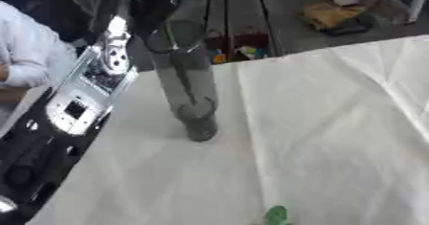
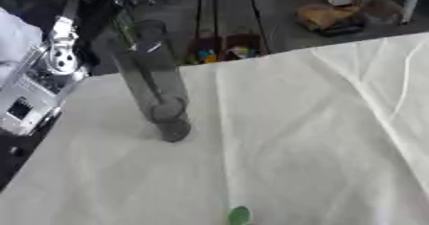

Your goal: Arrange flowers into the vase.

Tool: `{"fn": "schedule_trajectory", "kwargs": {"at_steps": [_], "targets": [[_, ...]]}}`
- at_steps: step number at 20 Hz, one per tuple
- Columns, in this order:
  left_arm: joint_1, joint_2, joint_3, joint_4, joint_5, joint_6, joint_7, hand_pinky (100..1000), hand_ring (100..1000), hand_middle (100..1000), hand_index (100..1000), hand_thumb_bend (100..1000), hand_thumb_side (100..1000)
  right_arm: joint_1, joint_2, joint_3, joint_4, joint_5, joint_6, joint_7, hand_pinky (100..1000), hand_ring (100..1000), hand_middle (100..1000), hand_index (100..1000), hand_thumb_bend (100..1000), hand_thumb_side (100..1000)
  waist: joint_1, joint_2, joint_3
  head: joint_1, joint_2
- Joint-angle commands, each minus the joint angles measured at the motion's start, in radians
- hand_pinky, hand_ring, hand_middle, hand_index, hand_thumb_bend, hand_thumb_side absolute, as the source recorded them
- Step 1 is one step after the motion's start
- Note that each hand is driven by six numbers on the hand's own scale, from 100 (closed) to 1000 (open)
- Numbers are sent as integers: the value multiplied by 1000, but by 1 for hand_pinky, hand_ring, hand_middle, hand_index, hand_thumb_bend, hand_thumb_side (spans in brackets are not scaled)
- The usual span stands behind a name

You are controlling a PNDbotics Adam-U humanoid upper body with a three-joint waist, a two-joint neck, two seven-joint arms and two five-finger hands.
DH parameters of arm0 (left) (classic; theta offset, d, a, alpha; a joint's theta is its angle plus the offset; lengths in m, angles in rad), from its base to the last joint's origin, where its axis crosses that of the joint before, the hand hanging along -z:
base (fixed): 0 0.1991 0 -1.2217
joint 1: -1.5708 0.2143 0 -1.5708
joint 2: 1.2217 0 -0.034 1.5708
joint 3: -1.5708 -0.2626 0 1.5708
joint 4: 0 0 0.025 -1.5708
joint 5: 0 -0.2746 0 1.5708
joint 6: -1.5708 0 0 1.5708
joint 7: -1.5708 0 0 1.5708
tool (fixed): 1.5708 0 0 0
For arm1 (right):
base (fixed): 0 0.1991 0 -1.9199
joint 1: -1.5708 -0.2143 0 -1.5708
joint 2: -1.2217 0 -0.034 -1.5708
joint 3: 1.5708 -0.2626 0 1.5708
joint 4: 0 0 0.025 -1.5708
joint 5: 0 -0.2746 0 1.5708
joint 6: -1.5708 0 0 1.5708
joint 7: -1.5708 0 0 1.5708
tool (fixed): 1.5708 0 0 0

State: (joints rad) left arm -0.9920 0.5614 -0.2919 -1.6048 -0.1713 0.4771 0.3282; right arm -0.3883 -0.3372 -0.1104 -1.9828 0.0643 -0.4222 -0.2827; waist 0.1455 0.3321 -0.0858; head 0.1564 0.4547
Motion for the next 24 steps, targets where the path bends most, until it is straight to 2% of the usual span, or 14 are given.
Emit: {"fn": "schedule_trajectory", "kwargs": {"at_steps": [1,7,13,24], "targets": [[-13,38,6,-17,-18,-5,-22,562,769,750,808,543,898,-15,-5,-6,-17,-8,2,-2,690,775,465,778,100,1000,-7,-19,2,-1,-13],[-16,47,9,-14,-64,-4,-100,624,812,793,864,558,917,-15,-6,-5,-17,-9,3,-4,689,774,462,775,100,999,-8,-21,5,-3,-12],[-23,58,15,-17,-119,-3,-224,699,863,830,890,544,935,-13,-7,-3,-17,-10,6,-5,690,775,461,776,100,999,-7,-23,9,-3,-10],[-32,75,43,-18,-178,12,-375,766,909,862,934,507,939,-8,-7,-4,-17,-11,11,-4,691,777,458,776,100,1000,-6,-30,13,-6,-7]]}}
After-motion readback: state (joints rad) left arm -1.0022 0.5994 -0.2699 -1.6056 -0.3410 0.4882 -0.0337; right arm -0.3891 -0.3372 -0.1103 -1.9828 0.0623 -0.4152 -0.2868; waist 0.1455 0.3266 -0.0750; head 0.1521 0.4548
